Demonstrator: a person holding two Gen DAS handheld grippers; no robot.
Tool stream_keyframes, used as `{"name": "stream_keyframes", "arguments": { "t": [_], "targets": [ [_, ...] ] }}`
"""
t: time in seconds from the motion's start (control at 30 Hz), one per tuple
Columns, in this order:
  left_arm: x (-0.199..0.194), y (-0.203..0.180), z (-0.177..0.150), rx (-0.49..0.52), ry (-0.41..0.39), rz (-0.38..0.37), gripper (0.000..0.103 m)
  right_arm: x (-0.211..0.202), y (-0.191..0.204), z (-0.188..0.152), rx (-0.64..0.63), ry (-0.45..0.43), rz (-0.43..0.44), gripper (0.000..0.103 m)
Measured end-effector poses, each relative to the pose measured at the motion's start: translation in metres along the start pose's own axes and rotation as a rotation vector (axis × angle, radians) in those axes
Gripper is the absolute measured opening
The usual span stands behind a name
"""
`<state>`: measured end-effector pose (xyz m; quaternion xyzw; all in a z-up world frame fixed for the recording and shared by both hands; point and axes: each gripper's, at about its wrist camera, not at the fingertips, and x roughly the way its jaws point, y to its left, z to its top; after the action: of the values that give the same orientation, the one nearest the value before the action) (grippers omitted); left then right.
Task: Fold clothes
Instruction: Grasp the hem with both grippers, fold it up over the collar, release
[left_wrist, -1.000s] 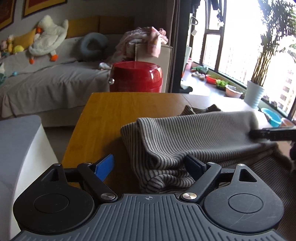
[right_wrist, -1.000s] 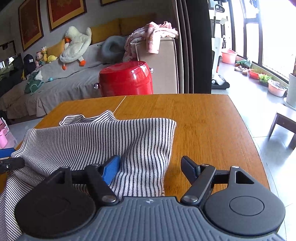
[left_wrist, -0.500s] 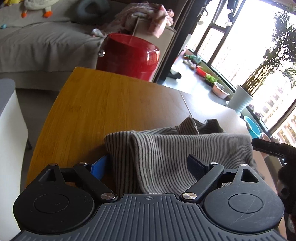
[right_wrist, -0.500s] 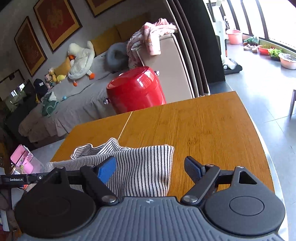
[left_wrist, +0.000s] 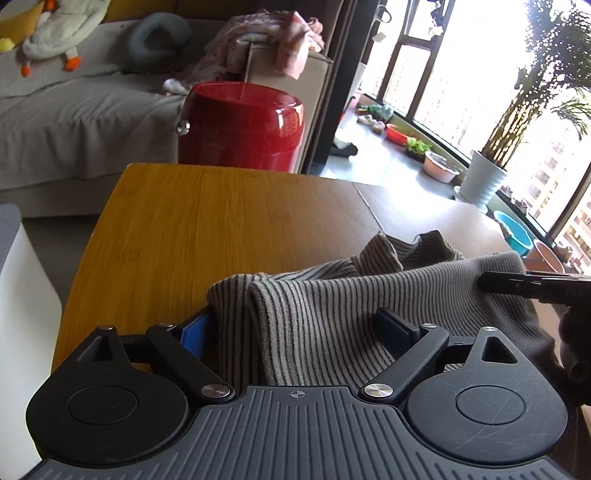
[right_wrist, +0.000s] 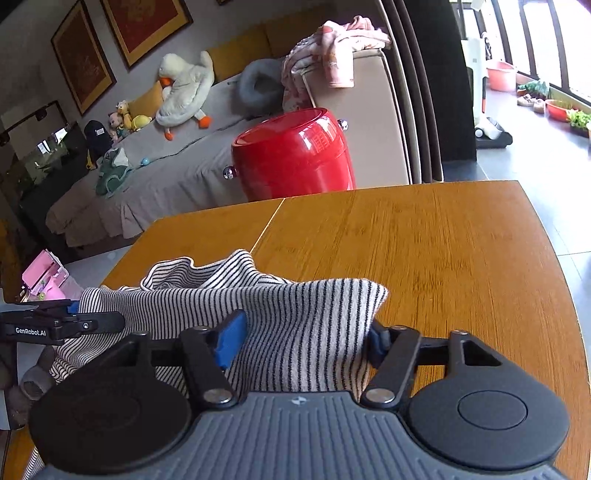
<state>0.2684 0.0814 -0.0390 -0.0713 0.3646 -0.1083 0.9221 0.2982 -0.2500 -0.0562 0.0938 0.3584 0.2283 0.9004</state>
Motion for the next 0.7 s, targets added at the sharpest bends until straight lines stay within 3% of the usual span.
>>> {"name": "stream_keyframes", "arguments": {
  "t": [0.17, 0.23, 0.27, 0.37, 0.47, 0.6, 0.7],
  "targets": [
    [0.017, -0.004, 0.012, 0.027, -0.036, -0.004, 0.059, 0.011, -0.002, 0.012, -0.008, -0.015, -0.003, 0.034],
    [0.025, -0.004, 0.024, 0.009, -0.024, -0.003, 0.046, 0.015, -0.005, 0.024, 0.006, -0.024, -0.010, 0.021],
    [0.026, -0.005, 0.029, 0.001, -0.018, -0.008, 0.034, 0.014, -0.005, 0.031, 0.011, -0.034, -0.010, 0.020],
    [0.012, -0.017, 0.044, 0.042, -0.059, -0.011, 0.031, -0.005, 0.003, 0.050, -0.011, -0.088, 0.008, 0.016],
    [-0.028, -0.029, 0.044, 0.103, -0.128, -0.045, 0.031, -0.048, 0.021, 0.055, -0.077, -0.159, 0.052, 0.015],
    [-0.098, -0.039, 0.015, 0.161, -0.195, -0.101, 0.031, -0.118, 0.044, 0.027, -0.174, -0.216, 0.097, 0.015],
    [-0.130, -0.046, -0.024, 0.200, -0.174, -0.118, 0.031, -0.156, 0.060, -0.015, -0.244, -0.194, 0.108, 0.015]
  ]
}}
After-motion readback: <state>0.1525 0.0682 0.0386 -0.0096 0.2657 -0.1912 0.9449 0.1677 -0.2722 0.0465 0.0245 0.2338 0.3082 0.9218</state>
